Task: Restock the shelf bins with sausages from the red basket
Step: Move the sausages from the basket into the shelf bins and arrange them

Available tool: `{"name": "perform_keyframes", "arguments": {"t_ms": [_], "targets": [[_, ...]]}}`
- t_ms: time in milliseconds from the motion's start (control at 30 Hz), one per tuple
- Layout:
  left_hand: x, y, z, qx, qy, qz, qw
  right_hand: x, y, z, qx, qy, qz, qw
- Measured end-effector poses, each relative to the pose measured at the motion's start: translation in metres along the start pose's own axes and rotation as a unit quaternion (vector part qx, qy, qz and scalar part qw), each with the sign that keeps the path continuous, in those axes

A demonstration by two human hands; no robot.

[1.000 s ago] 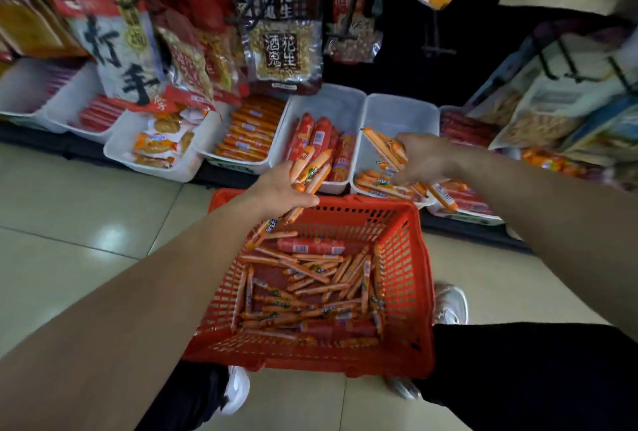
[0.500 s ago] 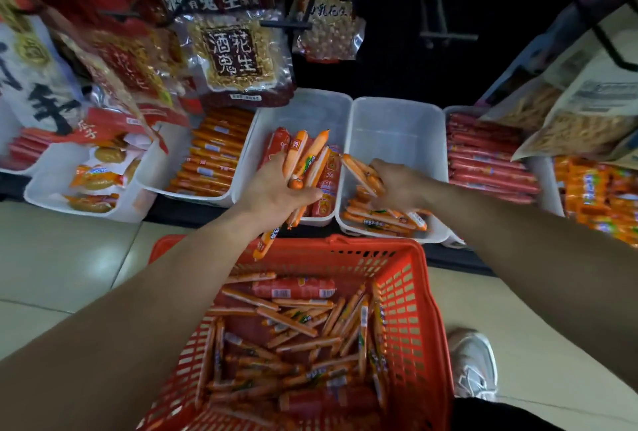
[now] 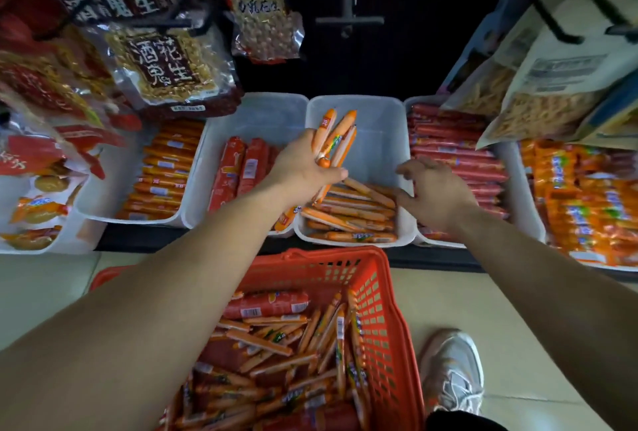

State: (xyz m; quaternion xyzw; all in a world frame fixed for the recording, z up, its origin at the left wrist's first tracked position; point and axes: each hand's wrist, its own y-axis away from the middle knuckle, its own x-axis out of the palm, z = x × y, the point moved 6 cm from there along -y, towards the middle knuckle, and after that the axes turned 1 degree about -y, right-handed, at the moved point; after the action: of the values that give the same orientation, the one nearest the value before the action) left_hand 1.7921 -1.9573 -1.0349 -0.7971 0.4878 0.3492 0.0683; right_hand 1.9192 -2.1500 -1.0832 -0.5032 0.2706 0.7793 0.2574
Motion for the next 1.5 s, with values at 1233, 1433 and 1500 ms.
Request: {"name": "perform_keyframes", "arguments": {"t_ms": [1233, 1433, 1500], "targets": [[0.103, -0.033, 0.032, 0.087, -0.292, 0.125, 0.944, 0.039, 0.033, -0.037, 0.111, -0.009, -0.101, 0.989], [0.110, -0.027, 0.038, 0.092, -0.391, 0.210, 0.891, 0.039, 0.032, -0.036, 0.110, 0.001, -0.106, 0.988], [0.104, -0.031, 0.043, 0.113, -0.429, 0.197, 0.874, 0.038, 0.033, -0.036, 0.109, -0.003, -0.109, 0.988]]}}
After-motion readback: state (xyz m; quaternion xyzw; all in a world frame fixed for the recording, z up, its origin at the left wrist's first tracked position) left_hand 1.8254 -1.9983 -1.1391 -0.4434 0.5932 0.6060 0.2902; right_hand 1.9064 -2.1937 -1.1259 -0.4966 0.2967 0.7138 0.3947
